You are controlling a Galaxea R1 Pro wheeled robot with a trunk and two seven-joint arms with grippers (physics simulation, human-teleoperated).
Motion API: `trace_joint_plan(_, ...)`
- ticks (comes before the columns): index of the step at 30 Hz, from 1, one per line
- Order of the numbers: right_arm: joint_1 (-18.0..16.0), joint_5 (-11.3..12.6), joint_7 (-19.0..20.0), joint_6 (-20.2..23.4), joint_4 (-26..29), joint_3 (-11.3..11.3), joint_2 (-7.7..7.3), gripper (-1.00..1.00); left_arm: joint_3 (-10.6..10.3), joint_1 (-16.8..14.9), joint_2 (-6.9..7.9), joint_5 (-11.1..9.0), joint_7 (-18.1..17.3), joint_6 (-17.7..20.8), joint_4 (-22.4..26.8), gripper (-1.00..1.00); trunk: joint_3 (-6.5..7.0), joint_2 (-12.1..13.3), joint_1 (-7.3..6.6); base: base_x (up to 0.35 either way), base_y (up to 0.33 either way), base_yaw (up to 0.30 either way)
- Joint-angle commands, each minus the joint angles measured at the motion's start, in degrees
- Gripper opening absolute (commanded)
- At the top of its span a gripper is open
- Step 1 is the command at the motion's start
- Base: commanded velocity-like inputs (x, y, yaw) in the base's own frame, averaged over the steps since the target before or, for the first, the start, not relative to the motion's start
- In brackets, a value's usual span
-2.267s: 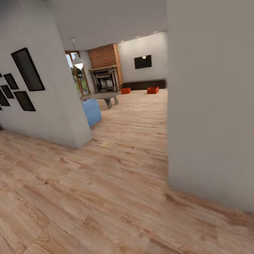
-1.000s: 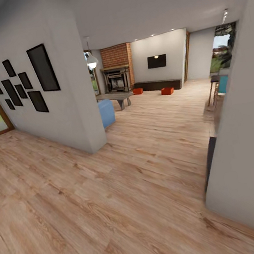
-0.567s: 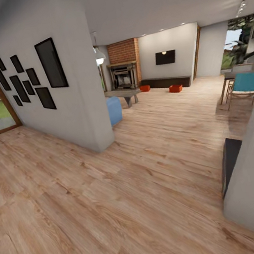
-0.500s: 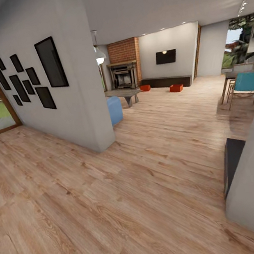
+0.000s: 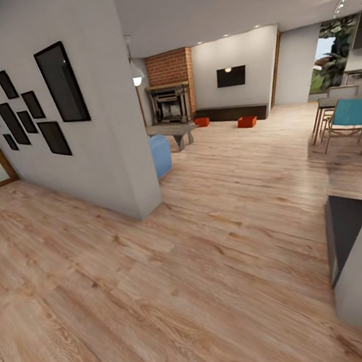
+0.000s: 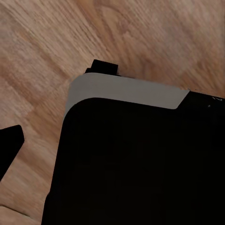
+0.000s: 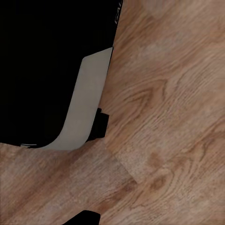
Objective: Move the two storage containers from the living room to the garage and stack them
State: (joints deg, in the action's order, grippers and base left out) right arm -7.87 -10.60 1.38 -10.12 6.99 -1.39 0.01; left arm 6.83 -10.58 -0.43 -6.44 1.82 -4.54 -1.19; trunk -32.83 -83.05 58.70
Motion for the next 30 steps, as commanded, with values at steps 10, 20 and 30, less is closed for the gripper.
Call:
trace_joint_plan(10,0.0,-0.1,0.0,-0.2,0.0,-0.1,-0.01,1.00,0.3,-0.1,-0.01,-0.4,0.0,-0.3,-0.1,1.00,-0.85,0.0,0.02,0.274,0.204,-0.167)
trace_joint_plan(20,0.0,-0.1,0.0,-0.2,0.0,-0.1,-0.01,1.00,0.3,-0.1,-0.01,-0.3,0.0,-0.3,-0.1,1.00,-1.50,0.0,0.02,0.259,0.188,-0.207)
trace_joint_plan(30,0.0,-0.1,0.0,-0.2,0.0,-0.1,-0.01,1.00,0.3,-0.1,-0.01,-0.3,0.0,-0.3,-0.1,1.00,-1.64,0.0,0.02,0.251,0.181,-0.268)
